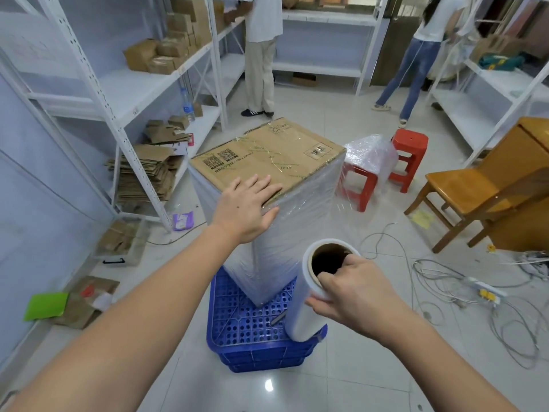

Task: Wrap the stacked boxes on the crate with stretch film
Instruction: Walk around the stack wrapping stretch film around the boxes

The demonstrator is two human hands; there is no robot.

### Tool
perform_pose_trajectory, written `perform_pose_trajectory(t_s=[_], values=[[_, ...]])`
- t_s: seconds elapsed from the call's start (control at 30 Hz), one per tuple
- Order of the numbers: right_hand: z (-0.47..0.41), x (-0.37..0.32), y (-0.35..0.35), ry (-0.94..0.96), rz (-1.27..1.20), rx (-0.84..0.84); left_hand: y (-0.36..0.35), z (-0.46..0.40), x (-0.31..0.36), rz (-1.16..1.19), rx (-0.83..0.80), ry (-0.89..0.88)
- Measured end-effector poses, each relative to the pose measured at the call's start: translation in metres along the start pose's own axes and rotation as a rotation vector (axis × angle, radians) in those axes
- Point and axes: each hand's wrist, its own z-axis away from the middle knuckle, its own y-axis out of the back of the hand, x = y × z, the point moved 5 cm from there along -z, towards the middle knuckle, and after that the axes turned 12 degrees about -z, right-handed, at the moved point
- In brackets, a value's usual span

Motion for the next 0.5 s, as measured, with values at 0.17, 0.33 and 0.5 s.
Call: perform_pose_trajectory(t_s=[0.17, 0.33, 0.5], values=[[-0.001, -0.018, 0.0, 0.138, -0.007, -0.076, 0.001, 0.007, 0.004, -0.008, 0.0, 0.017], [-0.002, -0.03, 0.002, 0.217, -0.037, -0.111, 0.002, 0.01, 0.004, 0.008, 0.018, 0.03], [0.007, -0.045, -0.005, 0.103, -0.061, -0.134, 0.003, 0.011, 0.004, 0.009, 0.011, 0.037]])
